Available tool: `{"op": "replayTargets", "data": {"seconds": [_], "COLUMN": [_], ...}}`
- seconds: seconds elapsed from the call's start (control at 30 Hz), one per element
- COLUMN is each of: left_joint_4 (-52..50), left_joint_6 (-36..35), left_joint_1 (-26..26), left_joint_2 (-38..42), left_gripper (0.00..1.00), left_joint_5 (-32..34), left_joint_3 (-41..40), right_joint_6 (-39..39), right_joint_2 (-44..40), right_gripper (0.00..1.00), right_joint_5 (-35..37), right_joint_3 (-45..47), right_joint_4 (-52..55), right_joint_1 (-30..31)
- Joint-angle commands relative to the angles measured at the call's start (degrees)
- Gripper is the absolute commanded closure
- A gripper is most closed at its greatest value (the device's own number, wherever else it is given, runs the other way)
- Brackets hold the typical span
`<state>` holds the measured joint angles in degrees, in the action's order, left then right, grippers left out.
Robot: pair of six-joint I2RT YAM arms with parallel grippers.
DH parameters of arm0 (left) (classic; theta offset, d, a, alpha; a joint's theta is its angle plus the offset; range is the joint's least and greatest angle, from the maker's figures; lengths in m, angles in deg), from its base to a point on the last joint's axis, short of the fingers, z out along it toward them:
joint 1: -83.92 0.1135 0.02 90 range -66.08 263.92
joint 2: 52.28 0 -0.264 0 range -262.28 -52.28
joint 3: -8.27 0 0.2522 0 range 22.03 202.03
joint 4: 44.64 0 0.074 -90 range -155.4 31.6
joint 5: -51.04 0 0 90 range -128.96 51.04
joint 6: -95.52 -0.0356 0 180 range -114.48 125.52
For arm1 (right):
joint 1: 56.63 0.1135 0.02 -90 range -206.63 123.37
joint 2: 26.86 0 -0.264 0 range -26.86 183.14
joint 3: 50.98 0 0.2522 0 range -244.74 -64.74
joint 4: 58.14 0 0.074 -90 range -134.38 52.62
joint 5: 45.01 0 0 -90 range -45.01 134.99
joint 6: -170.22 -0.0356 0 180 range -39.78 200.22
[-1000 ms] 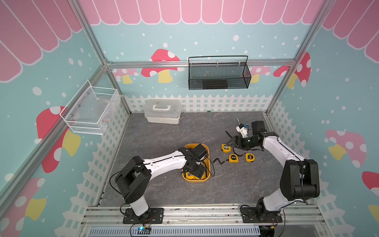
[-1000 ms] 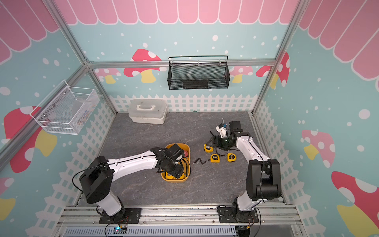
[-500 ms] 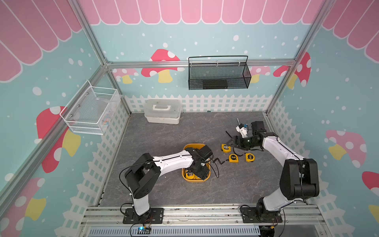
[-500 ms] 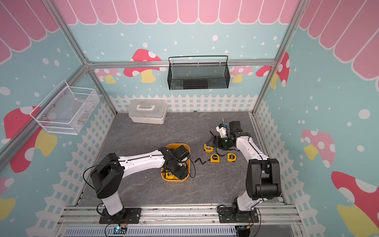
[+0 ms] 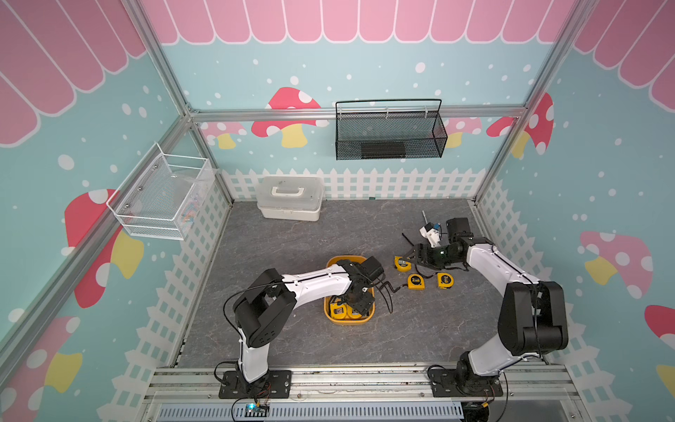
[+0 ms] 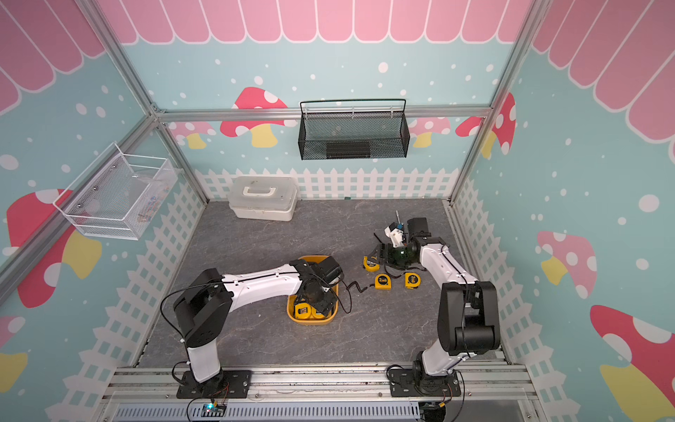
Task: Take the tape measure out of the storage box
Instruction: Pick up the tape measure from the storage box.
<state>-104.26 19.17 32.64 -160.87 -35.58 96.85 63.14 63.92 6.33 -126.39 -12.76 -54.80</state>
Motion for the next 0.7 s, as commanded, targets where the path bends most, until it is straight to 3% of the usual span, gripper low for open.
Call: {"op": "replayTargets", "data": {"seconds": [0.0,0.27,0.67], "left_joint_4": [-0.8,-0.66,-1.6], "left_joint_6": [-1.49,-2.34,-1.22], "left_joint_1": [1.05,3.38,0.05], "left_joint_2": [-1.24,-0.47,4.64], "left_gripper": [0.22,0.22,0.21], "left_joint_5": [2.71,2.44,-3.53], "left_joint_3": [1.86,2.97,-2.43], "right_joint_6": [-0.5,-0.5,-0.76], "right_joint_2": [-0.09,-0.49,0.34], "right_gripper": [0.23,0.23,0.23], "right_joint_5": [-0.63,-0.55,-0.81], "right_joint_3": [1.01,1.62,1.66], "right_joint_4": [-0.52,-0.66,-1.21], "right_joint_1": [-0.02,-0.07,-0.07]}}
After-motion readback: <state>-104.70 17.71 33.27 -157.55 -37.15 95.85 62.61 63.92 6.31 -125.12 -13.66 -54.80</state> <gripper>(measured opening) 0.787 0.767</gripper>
